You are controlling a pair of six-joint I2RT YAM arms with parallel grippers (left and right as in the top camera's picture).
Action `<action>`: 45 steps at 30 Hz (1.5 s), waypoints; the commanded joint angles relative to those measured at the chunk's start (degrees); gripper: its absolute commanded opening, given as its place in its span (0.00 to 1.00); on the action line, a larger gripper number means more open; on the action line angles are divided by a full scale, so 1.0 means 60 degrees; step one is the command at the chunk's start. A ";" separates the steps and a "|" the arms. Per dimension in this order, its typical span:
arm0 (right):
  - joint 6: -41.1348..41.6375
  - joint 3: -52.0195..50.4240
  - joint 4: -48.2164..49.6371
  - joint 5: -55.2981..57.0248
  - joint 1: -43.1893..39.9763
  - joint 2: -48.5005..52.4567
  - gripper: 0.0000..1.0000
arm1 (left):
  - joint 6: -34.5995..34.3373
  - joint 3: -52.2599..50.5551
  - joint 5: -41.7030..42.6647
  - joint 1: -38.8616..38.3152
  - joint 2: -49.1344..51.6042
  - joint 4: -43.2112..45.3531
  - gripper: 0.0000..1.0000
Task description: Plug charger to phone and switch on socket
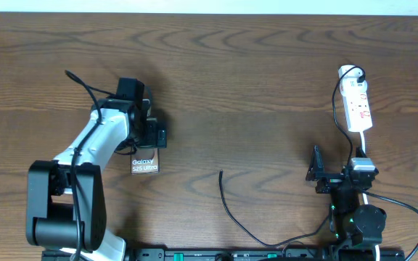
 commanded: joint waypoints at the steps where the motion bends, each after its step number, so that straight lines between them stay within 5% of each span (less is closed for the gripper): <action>1: -0.0113 -0.0011 -0.0044 0.0069 0.0080 -0.0033 0.99 | -0.0080 -0.0029 0.0044 -0.0193 0.0015 0.0062 0.99; 45: -0.0117 -0.0011 -0.0044 0.0069 0.0080 -0.0033 0.99 | -0.0080 -0.0816 -0.0707 -0.0200 0.0015 0.1169 0.99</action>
